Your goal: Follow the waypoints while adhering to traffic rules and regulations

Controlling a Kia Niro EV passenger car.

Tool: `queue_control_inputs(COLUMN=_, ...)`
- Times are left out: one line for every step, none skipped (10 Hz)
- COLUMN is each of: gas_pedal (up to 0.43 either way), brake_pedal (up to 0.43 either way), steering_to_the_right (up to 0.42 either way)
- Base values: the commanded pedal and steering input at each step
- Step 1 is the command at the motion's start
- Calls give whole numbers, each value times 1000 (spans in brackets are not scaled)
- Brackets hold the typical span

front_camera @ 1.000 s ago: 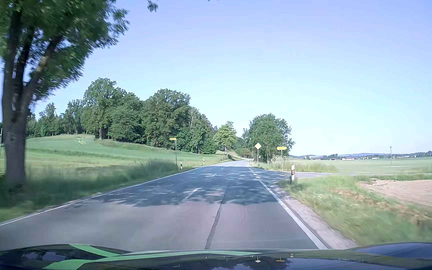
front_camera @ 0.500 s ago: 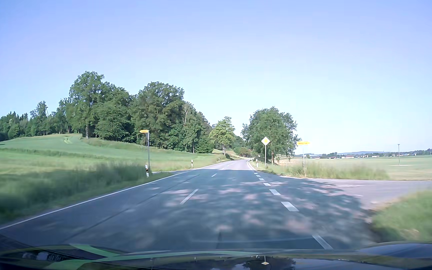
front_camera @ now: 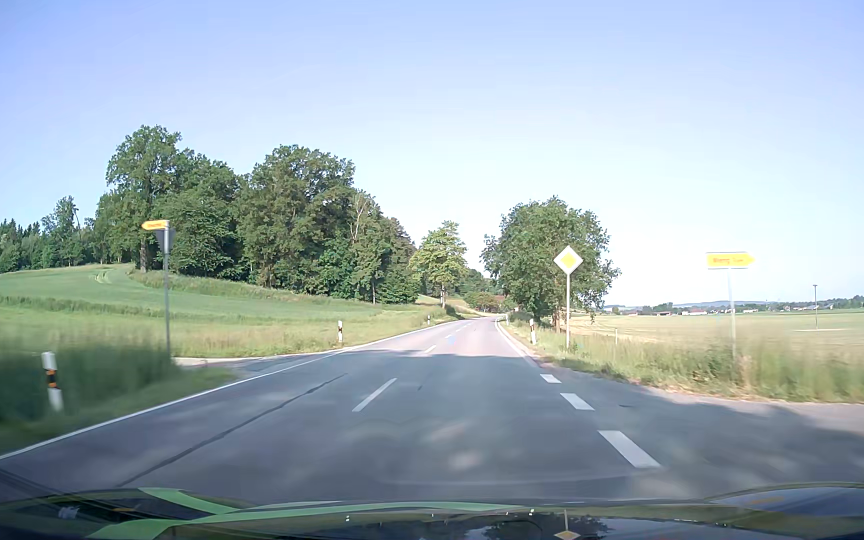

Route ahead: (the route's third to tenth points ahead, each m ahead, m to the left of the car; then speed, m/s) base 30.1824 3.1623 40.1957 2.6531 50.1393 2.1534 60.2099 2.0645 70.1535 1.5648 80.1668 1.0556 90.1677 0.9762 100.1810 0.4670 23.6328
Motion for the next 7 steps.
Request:
queue_control_inputs(gas_pedal=130, brake_pedal=0, steering_to_the_right=1)
queue_control_inputs(gas_pedal=138, brake_pedal=0, steering_to_the_right=1)
queue_control_inputs(gas_pedal=150, brake_pedal=0, steering_to_the_right=1)
queue_control_inputs(gas_pedal=157, brake_pedal=0, steering_to_the_right=1)
queue_control_inputs(gas_pedal=157, brake_pedal=0, steering_to_the_right=1)
queue_control_inputs(gas_pedal=157, brake_pedal=0, steering_to_the_right=3)
queue_control_inputs(gas_pedal=169, brake_pedal=0, steering_to_the_right=3)
